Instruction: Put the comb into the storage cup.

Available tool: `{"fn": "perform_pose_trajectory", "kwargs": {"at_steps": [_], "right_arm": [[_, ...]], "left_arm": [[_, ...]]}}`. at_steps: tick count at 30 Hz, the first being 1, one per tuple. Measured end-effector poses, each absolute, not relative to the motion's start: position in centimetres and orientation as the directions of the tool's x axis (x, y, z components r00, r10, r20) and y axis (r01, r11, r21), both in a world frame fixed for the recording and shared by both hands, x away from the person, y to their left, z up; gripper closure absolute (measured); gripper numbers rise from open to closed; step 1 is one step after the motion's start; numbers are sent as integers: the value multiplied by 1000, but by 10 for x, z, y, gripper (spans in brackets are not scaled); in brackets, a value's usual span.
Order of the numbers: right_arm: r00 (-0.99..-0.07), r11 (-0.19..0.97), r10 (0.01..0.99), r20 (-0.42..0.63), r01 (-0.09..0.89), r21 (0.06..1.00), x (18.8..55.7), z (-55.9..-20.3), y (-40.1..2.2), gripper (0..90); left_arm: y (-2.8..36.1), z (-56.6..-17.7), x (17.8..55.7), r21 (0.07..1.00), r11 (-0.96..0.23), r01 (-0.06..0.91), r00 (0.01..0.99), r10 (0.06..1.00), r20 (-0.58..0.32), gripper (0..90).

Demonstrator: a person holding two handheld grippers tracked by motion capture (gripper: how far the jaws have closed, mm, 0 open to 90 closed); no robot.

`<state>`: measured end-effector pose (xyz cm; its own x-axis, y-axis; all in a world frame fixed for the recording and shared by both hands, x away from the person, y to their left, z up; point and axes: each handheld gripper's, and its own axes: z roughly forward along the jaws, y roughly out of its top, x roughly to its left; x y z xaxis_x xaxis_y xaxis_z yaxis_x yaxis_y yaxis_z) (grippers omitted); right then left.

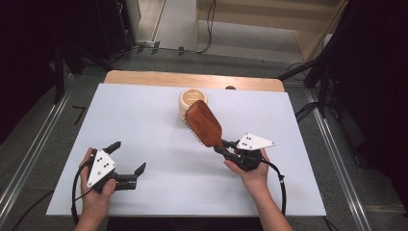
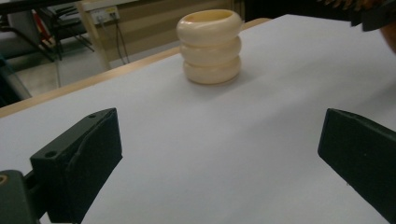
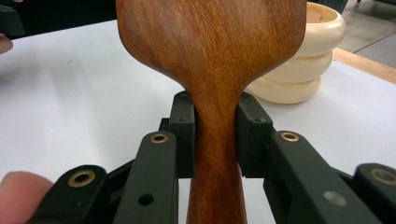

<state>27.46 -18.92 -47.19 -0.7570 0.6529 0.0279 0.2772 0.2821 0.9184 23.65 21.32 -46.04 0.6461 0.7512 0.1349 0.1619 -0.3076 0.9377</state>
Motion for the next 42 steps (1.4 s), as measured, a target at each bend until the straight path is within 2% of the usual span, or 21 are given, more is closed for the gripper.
{"fn": "perform_pose_trajectory", "kwargs": {"at_steps": [6, 24, 42], "right_arm": [[-752, 277, 658, 27, 275, 921, 274, -472, -188, 703], [-733, 256, 680, 23, 266, 929, 272, -476, -188, 702], [-720, 250, 694, -6, 233, 940, 270, -477, -185, 702]], "left_arm": [[195, -454, 241, 947, -280, 157, 680, 726, 102, 1], [150, -440, 260, 962, -245, 123, 730, 678, 80, 1], [116, -433, 278, 969, -198, 146, 777, 629, 11, 0]]}}
